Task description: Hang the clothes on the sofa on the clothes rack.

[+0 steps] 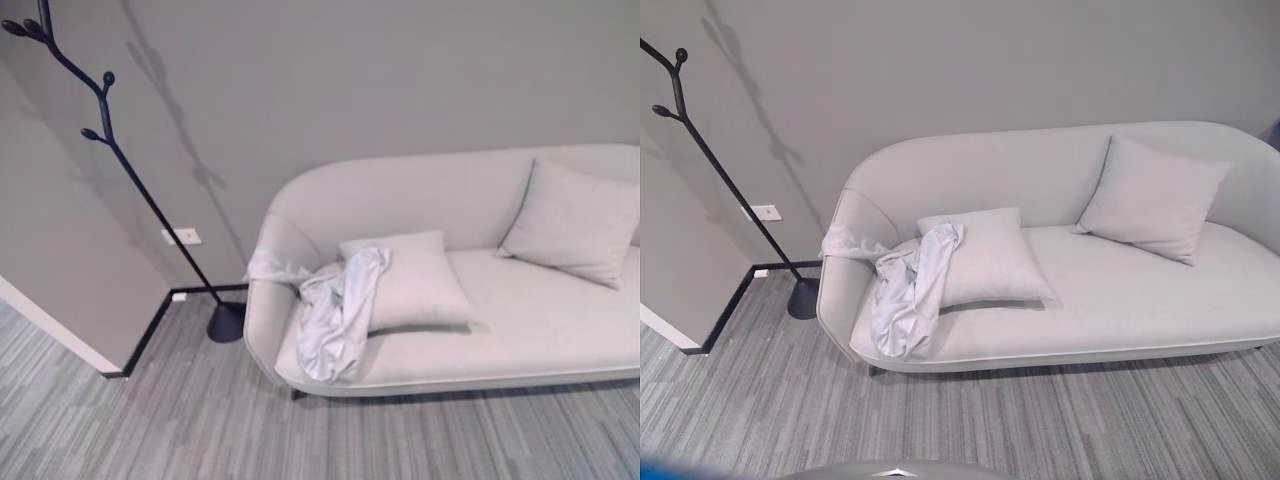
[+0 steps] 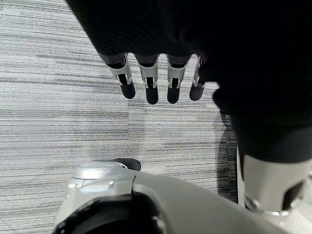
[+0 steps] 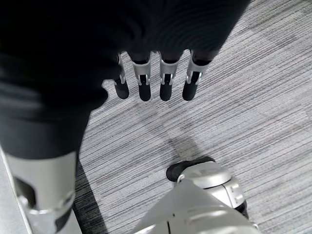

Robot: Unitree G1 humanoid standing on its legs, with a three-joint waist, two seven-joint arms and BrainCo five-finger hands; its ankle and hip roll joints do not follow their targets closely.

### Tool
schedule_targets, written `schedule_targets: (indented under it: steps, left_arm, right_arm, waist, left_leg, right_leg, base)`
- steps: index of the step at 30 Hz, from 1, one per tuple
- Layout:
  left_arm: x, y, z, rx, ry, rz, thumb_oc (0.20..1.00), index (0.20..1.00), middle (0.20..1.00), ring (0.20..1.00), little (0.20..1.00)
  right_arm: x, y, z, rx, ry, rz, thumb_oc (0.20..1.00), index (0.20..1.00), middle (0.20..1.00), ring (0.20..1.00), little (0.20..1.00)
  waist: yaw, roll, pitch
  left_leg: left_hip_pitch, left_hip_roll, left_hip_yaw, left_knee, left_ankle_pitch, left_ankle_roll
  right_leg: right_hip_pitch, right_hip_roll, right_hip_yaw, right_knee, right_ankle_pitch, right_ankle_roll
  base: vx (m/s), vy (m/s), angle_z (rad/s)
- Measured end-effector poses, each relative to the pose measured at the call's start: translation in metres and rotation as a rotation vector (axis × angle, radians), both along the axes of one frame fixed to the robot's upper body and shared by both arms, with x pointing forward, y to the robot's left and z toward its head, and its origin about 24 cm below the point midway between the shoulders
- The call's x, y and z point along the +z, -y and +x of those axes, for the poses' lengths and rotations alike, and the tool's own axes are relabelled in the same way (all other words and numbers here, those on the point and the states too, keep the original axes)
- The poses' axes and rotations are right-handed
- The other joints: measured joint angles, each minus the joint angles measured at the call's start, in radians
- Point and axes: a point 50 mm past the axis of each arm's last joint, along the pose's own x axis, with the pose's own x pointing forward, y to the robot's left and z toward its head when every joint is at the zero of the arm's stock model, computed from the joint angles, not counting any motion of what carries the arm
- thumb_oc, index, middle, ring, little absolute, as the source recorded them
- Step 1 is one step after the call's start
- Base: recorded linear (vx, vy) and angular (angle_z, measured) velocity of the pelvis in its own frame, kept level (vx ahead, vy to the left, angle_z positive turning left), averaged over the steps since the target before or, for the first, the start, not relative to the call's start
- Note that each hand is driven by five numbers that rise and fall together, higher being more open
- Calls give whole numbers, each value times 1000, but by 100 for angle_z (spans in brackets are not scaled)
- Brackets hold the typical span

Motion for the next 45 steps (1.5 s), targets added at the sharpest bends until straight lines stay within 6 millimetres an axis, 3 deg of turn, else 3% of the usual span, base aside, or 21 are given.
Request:
schedule_targets:
  steps: [5,8,13,22,24,25,26,27,29,31,33,34,35,36,39,40,41,42,43,44,45]
  left_arm:
    - [0,-5,-12,143,-42,-1,1000,1000,1000,1000,1000]
    - [-1,-6,-22,247,-78,-9,1000,1000,1000,1000,1000]
    - [-1,-6,-23,248,-85,-9,1000,1000,1000,1000,1000]
    - [-1,-6,-23,243,-86,-11,1000,1000,1000,1000,1000]
    - [0,-7,-22,263,-82,-10,1000,1000,1000,1000,1000]
    - [0,-10,-17,281,-65,-5,1000,1000,1000,1000,1000]
    - [1,-12,-3,306,-27,-6,1000,1000,1000,1000,1000]
    - [1,-13,-4,337,-24,-4,1000,1000,1000,1000,1000]
    - [1,-14,-2,396,-10,-7,1000,1000,1000,1000,1000]
    - [1,-13,-7,455,-14,-7,1000,1000,1000,1000,1000]
    - [1,-12,-6,585,-11,-21,1000,1000,1000,1000,1000]
    - [1,-10,6,629,13,-37,1000,1000,1000,1000,1000]
    - [1,-10,7,628,18,-40,1000,1000,1000,1000,1000]
    - [1,-6,10,589,31,-47,1000,1000,1000,1000,1000]
    - [-1,0,-3,581,-6,-49,1000,1000,1000,1000,1000]
    - [1,-10,1,513,-14,-20,1000,1000,1000,1000,1000]
    - [1,-10,0,484,-16,-16,1000,1000,1000,1000,1000]
    - [2,-18,4,445,-3,4,1000,1000,1000,1000,1000]
    - [8,-34,20,359,44,44,1000,1000,1000,1000,1000]
    - [10,-37,30,333,66,50,1000,1000,1000,1000,1000]
    - [12,-38,43,252,88,60,1000,1000,1000,1000,1000]
  right_arm:
    - [-1,-3,-2,-39,-3,11,1000,1000,1000,1000,1000]
    - [-1,-2,-8,-166,-5,17,1000,1000,1000,1000,1000]
    - [-1,-4,-12,-236,-8,27,1000,1000,1000,1000,1000]
    - [-1,-5,-14,-213,-19,29,1000,1000,1000,1000,1000]
    - [-1,-6,-14,-209,-22,31,1000,1000,1000,1000,1000]
    - [-1,-5,-11,-204,-17,28,1000,1000,1000,1000,1000]
    - [0,-1,-5,-192,-13,22,1000,1000,1000,1000,1000]
    - [0,0,-1,-183,-15,18,1000,1000,1000,1000,1000]
    - [0,1,4,-172,-11,17,1000,1000,1000,1000,1000]
    - [0,0,15,-160,17,23,1000,1000,1000,1000,1000]
    - [2,1,28,-122,46,21,1000,1000,1000,1000,1000]
    - [3,1,40,-127,74,24,1000,1000,1000,1000,1000]
    - [3,1,39,-138,73,23,1000,1000,1000,1000,1000]
    - [3,7,23,-177,47,11,1000,1000,1000,1000,1000]
    - [6,22,-4,-200,-25,-30,1000,1000,1000,1000,1000]
    - [5,19,-20,-198,-68,-25,1000,1000,1000,1000,1000]
    - [4,14,-20,-198,-70,-8,1000,1000,1000,1000,1000]
    - [1,5,-15,-174,-60,19,1000,1000,1000,1000,1000]
    - [-4,-16,-7,-143,-47,83,1000,1000,1000,1000,1000]
    - [-5,-24,-1,-128,-40,104,1000,1000,1000,1000,1000]
    - [-7,-36,16,-63,-9,134,1000,1000,1000,1000,1000]
  waist:
    - [-1,-13,-10]
    - [0,-18,-18]
    - [0,-16,-22]
    - [2,-11,-40]
    - [7,-17,-32]
    - [20,-35,-24]
    - [28,-57,1]
    - [32,-59,11]
    - [27,-57,26]
    - [39,-61,56]
    - [39,-44,68]
    - [54,-39,117]
    - [61,-43,119]
    - [75,-35,120]
    - [75,-13,71]
    - [77,-60,53]
    - [76,-51,39]
    - [73,-78,30]
    - [64,-109,15]
    - [65,-116,12]
    - [71,-113,12]
  left_leg:
    - [0,2,0,0,0,0]
    - [2,3,1,0,0,0]
    - [12,4,2,-1,-2,-3]
    - [10,8,1,-1,-5,-7]
    - [-48,-2,-15,87,-14,-28]
    - [-131,-25,-28,212,-18,-37]
    - [-202,-44,-41,314,-28,-74]
    - [-228,-39,-52,309,-31,-79]
    - [-244,6,-46,243,-25,-70]
    - [-243,126,-74,53,25,-98]
    - [-267,220,-104,-95,86,-160]
    - [-295,289,-87,-103,93,-167]
    - [-300,302,-69,-102,93,-167]
    - [-277,307,-57,-62,93,-166]
    - [-258,243,-15,80,84,-153]
    - [-245,169,10,104,98,-160]
    - [-246,162,29,91,103,-133]
    - [-247,131,40,93,94,-119]
    - [-246,90,63,91,93,-89]
    - [-247,77,72,92,84,-73]
    - [-239,71,99,84,81,-57]
  right_leg:
    - [4,3,0,-8,5,0]
    - [11,4,0,-20,11,0]
    - [20,5,1,-19,9,-4]
    - [17,10,2,-16,8,-6]
    - [-1,1,1,-8,6,-13]
    - [-18,-18,5,-8,13,-24]
    - [-13,-41,2,-21,28,-32]
    - [-4,-48,-4,-39,37,-28]
    - [8,-44,-20,-73,43,-32]
    - [31,-40,-18,-96,42,-29]
    - [24,-28,-20,-103,38,9]
    - [45,-30,1,-107,40,27]
    - [53,-42,4,-109,36,41]
    - [118,-79,8,-121,19,82]
    - [160,-151,-16,-91,-37,132]
    - [155,-233,-12,-56,-45,179]
    - [147,-252,-21,-24,-52,173]
    - [120,-277,-23,8,-40,174]
    - [80,-321,-13,54,-1,156]
    - [66,-334,-13,67,24,150]
    - [3,-372,-25,158,36,149]
  base:
    - [0,0,0]
    - [0,0,0]
    - [0,0,0]
    - [-29,0,0]
    - [-147,43,6]
    - [-79,148,5]
    - [-17,128,8]
    - [76,126,15]
    - [90,79,18]
    - [293,418,11]
    - [353,473,4]
    - [382,500,-7]
    - [562,819,-5]
    - [451,680,-8]
    - [296,555,0]
    - [207,454,-4]
    - [108,286,-13]
    - [103,378,-17]
    - [100,378,-12]
    - [119,528,-34]
    - [62,286,-29]
